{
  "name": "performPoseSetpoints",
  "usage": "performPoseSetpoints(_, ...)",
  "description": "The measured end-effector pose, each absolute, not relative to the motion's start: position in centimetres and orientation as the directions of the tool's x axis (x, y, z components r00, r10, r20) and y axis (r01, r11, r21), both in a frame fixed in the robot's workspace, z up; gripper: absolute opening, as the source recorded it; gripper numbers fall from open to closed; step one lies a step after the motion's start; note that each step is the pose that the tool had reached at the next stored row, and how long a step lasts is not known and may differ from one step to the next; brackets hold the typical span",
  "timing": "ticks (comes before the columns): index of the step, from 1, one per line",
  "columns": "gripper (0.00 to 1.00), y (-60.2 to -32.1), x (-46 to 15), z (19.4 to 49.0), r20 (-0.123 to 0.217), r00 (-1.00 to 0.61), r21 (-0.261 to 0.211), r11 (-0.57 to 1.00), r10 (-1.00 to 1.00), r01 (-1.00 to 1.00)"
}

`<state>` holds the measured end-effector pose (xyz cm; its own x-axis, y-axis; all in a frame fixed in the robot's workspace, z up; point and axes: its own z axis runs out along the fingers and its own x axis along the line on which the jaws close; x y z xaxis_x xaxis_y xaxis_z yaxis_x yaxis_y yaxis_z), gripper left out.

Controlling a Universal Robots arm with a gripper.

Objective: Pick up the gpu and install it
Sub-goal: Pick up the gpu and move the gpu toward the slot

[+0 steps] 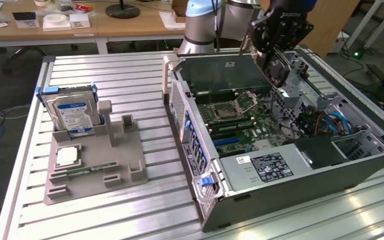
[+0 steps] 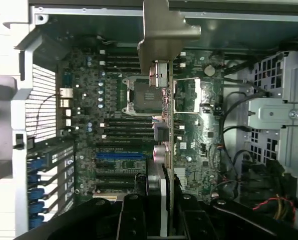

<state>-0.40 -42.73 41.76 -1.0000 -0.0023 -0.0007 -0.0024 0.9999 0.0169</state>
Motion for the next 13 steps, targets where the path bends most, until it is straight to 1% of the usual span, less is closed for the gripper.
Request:
performPoseSetpoints(7,0.28,-42.7,2.7,41.7,-0.001,-1.000,0.017,1.000,-0.002,-0.002)
performPoseSetpoints(13,0.28,-42.7,2.9,41.7,-0.001,-1.000,0.017,1.000,-0.002,-0.002)
